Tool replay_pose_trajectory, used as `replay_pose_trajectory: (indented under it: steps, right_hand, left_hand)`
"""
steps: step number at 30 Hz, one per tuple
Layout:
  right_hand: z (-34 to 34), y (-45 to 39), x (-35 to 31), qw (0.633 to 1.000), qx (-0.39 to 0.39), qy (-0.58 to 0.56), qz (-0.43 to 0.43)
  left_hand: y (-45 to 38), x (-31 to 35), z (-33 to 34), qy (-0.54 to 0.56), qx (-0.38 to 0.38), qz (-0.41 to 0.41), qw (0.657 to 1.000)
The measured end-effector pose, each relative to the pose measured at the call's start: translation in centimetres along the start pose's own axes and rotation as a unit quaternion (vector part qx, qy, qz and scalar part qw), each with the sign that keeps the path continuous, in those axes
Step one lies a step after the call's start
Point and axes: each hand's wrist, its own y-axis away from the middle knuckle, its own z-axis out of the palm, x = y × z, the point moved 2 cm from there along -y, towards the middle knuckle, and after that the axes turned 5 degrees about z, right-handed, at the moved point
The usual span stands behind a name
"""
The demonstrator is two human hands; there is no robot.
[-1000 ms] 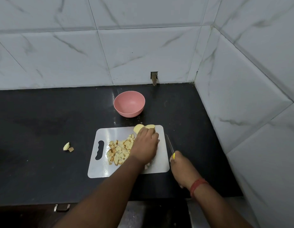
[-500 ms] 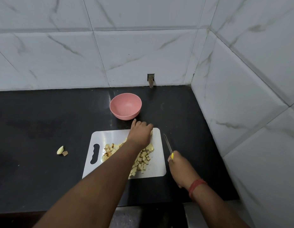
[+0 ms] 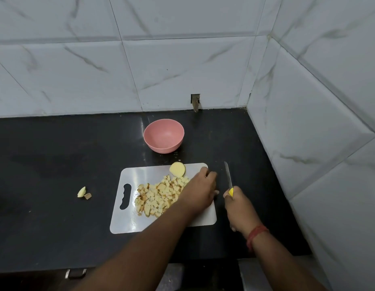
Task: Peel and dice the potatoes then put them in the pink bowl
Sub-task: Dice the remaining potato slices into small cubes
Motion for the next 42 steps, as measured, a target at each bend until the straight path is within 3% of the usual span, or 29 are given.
replay_pose_trajectory:
  steps: [14,23,27,30,34,37,42]
  right_hand:
    - [0.6,-0.3,0.7,1.0,0.004,0.014,0.022]
    - [0.1,-0.7,0.5,0.997,0.063,-0.05,-0.004]
    - [-0.1,-0.6,0.7,0.996,0.065,-0.067,-0.013]
    - [-0.5,-0.5,1.0,0.995,0.061,-0.077,-0.021]
    - [-1.0,-0.6,1.5,0.994,0.064,-0.085,-0.021]
    - [-1.1,-0.6,1.8,0.995,0.057,-0.082,-0.019]
    - [-1.0,-0.6,2.0,0.996,0.048,-0.075,-0.024]
  left_hand:
    - [2.5,-2.7,0.5,-0.1,0.007,0.053,0.994]
    - [-0.3,1.6,0.7,-0.195,-0.088,0.101,0.972]
    - [-1.4,2.3,0.6,-0.233,-0.106,0.083,0.963]
    - [-1.9,1.6,-0.2,-0.192,-0.05,0.046,0.979]
    - [-2.8,-0.4,-1.9,-0.142,0.02,-0.076,0.987]
    - [-3.4,-1.9,-2.8,-0.125,-0.034,-0.16,0.979]
    - [-3.7,-3.3,-2.9,-0.143,-0.06,-0.164,0.974]
